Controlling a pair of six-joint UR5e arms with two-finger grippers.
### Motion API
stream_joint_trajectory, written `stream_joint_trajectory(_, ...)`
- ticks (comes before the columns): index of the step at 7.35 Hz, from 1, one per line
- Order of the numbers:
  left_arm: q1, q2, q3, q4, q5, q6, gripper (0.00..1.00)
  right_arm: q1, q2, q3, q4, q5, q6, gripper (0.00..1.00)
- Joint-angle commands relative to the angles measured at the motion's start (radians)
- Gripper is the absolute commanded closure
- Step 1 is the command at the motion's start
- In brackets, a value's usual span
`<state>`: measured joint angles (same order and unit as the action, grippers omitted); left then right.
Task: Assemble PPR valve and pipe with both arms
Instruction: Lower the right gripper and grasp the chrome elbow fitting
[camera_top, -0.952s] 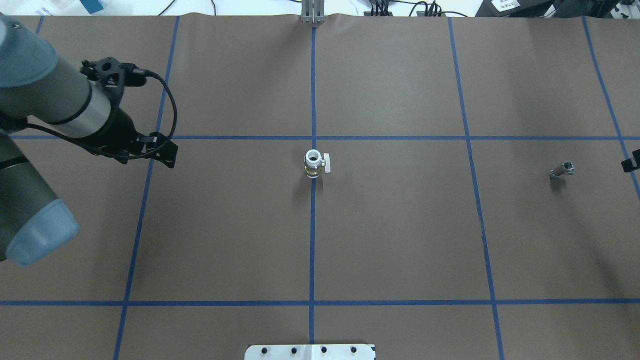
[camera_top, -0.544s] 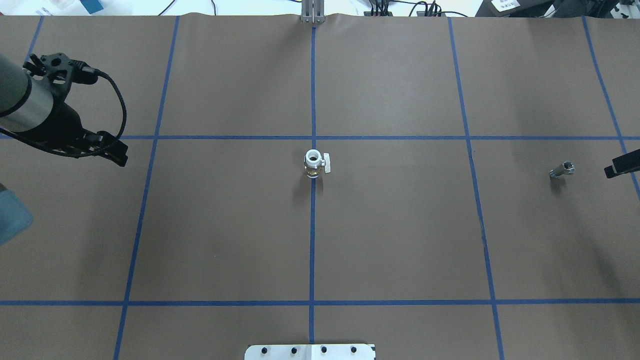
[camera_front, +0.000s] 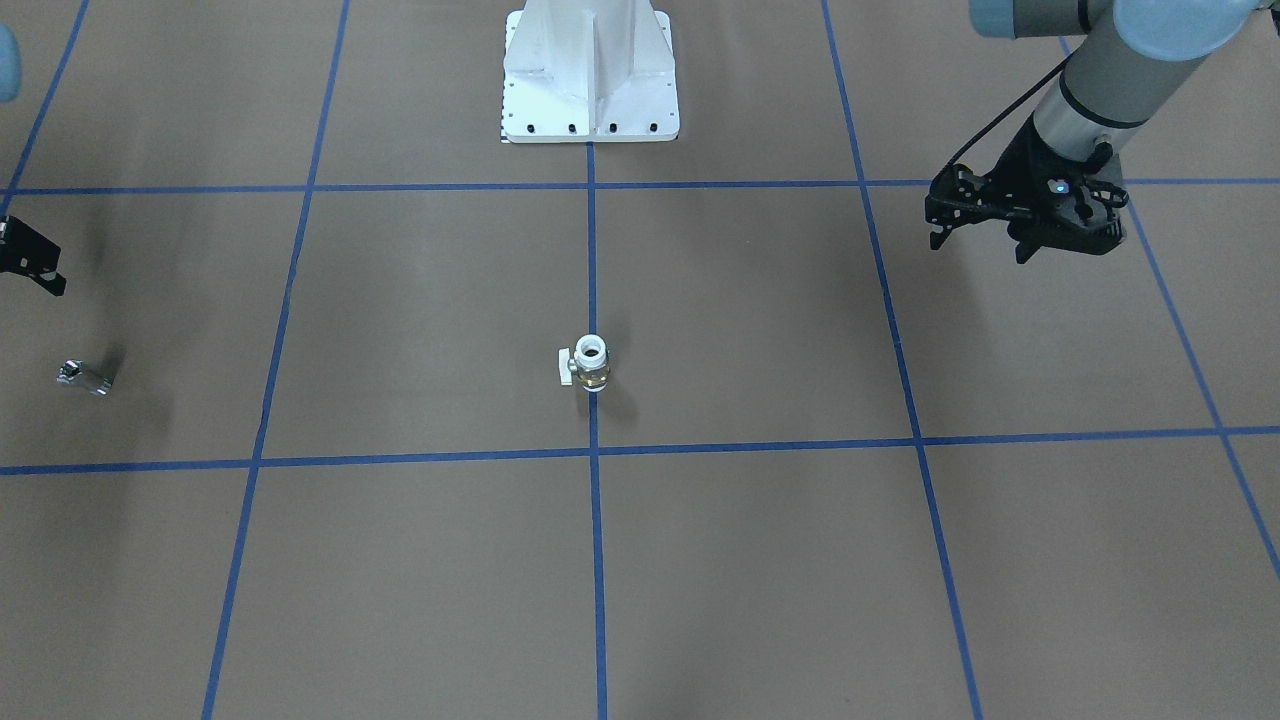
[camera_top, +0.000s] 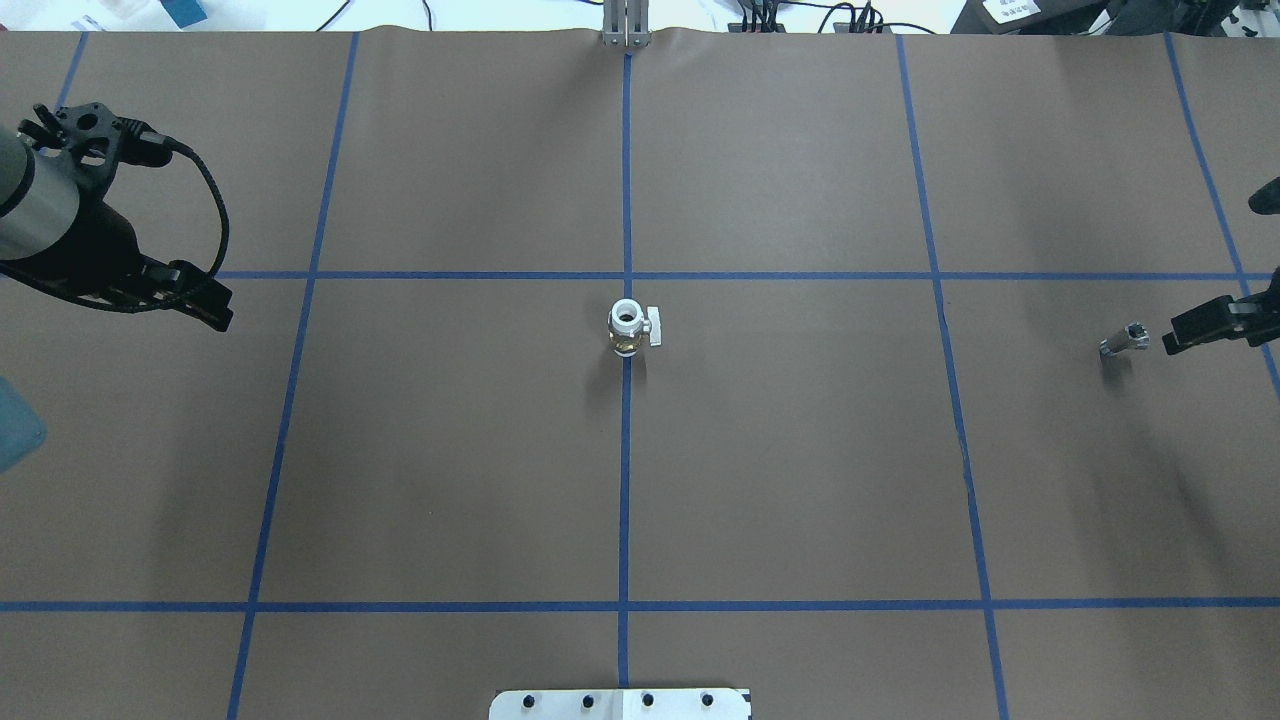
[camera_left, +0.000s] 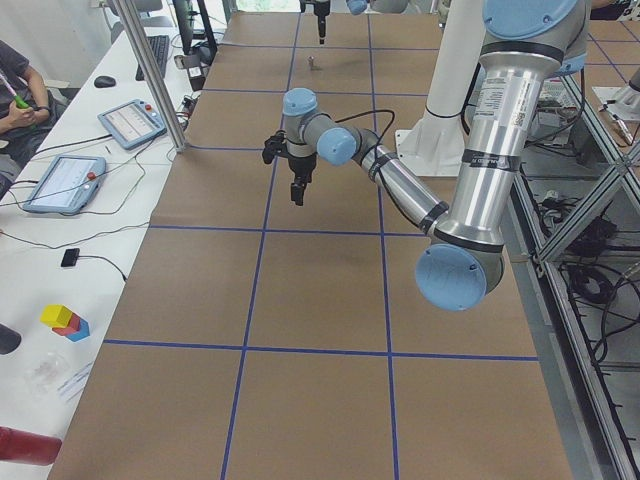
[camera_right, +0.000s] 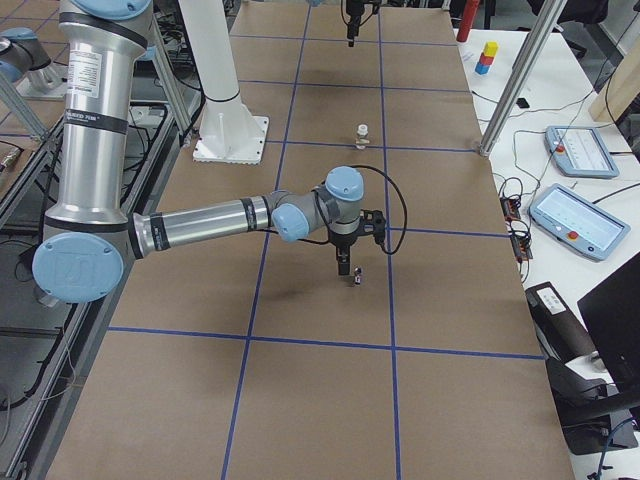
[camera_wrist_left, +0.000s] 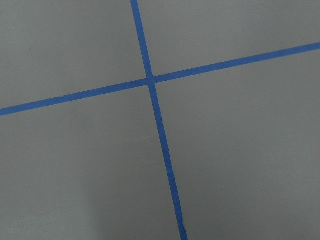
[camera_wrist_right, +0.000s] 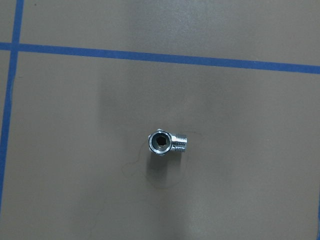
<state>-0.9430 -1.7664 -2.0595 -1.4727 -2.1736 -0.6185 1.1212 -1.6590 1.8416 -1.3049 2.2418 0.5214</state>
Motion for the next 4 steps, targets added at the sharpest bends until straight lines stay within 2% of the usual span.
stream_joint_trajectory(1, 0.0, -0.001, -0.001, 0.0, 0.001, 0.0, 0.01, -0.058, 0.102, -0.082, 0.001, -0.031, 0.031, 0.02)
stream_joint_trajectory(4, 0.0, -0.001, -0.002, 0.0, 0.001, -0.001, 0.01, -0.069, 0.126, -0.148, 0.003, -0.047, 0.026, 0.07)
